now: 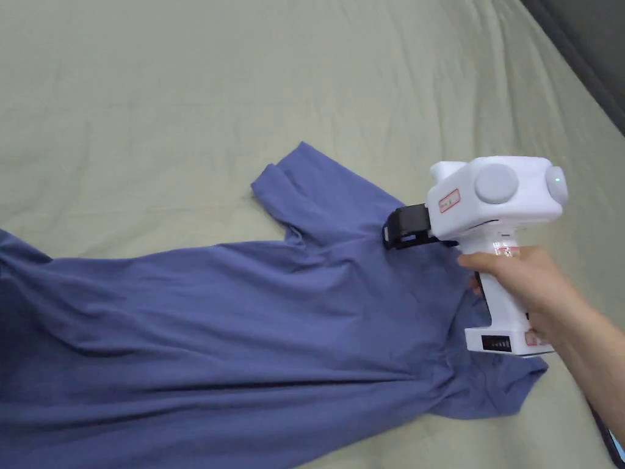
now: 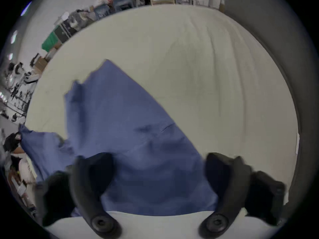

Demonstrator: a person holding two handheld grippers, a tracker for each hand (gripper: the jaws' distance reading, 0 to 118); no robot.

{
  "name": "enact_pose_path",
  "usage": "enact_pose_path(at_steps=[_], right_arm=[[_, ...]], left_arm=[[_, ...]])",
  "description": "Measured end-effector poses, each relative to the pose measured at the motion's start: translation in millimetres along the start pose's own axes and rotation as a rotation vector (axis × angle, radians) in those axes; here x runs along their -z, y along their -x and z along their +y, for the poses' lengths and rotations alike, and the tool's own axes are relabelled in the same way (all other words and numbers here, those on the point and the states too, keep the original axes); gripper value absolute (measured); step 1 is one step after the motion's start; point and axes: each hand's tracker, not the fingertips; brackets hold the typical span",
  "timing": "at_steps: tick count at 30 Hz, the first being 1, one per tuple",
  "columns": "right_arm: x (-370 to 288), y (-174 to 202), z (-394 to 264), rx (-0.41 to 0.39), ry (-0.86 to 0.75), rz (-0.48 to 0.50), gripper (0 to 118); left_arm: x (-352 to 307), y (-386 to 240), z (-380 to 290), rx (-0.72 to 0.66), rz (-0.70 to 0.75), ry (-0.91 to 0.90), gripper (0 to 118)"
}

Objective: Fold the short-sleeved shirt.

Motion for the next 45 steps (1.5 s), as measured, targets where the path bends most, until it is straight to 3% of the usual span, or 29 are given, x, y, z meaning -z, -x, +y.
enact_pose_path(at_steps=[1, 2, 3, 4, 5, 6, 8, 12, 19, 21, 26, 31, 38, 42, 45], right_arm=[[5.2, -1.3, 2.6, -0.02, 0.016, 0.02, 84], [-0.8, 0.9, 0.3, -0.04, 0.003, 0.005, 83], [-6.8, 6.0, 0.7, -0.093, -0.018, -0.002, 70], [-16.5, 9.8, -0.7, -0.152, -0.049, -0.01, 32], [-24.1, 12.1, -1.8, -0.14, -0.077, 0.007, 4], [-32.3, 14.0, -3.5, -0.129, -0.11, -0.004, 4], [-44.9, 26.1, -0.3, -0.187, -0.138, -0.026, 4], [-102.1, 26.9, 3.9, -0.131, -0.295, 0.053, 4], [-291.8, 20.0, 56.5, -0.061, -0.704, 0.123, 4], [-345.9, 20.5, 82.8, -0.066, -0.808, 0.09, 4], [-449.3, 12.0, 164.8, 0.033, -1.002, 0.093, 4], [-508.4, 25.1, 219.8, 0.048, -1.146, 0.009, 4], [-461.6, 42.3, 247.9, -0.007, -1.167, -0.072, 4], [-366.3, 28.0, 250.3, -0.024, -1.042, -0.105, 4], [-262.7, 10.0, 238.7, -0.014, -0.912, -0.106, 4]], left_arm=[[3.6, -0.1, -0.4, 0.002, 0.005, 0.007, 1], [4.8, 0.5, 0.2, 0.002, 0.006, 0.009, 1], [4.3, 0.6, 0.7, 0.003, 0.006, 0.007, 1], [2.7, -1.2, 2.7, 0.018, 0.01, 0.0, 1], [-0.2, -9.6, 2.7, 0.07, 0.062, -0.02, 1], [-3.6, -14.4, 5.0, 0.104, 0.091, -0.035, 1], [-14.4, -22.0, 15.3, 0.11, 0.069, -0.068, 1], [-47.8, -42.6, 54.8, 0.121, -0.031, -0.162, 1], [-158.5, -103.9, 161.4, 0.314, 0.013, -0.444, 1], [-191.6, -115.6, 203.8, 0.305, 0.015, -0.537, 1], [-248.5, -148.5, 308.2, 0.284, 0.077, -0.708, 1], [-263.1, -163.7, 374.6, 0.267, 0.134, -0.791, 1], [-181.2, -182.1, 385.2, 0.386, 0.258, -0.83, 1], [-88.2, -161.8, 352.5, 0.38, 0.2, -0.705, 1], [4.0, -141.2, 313.9, 0.374, 0.2, -0.48, 1]])
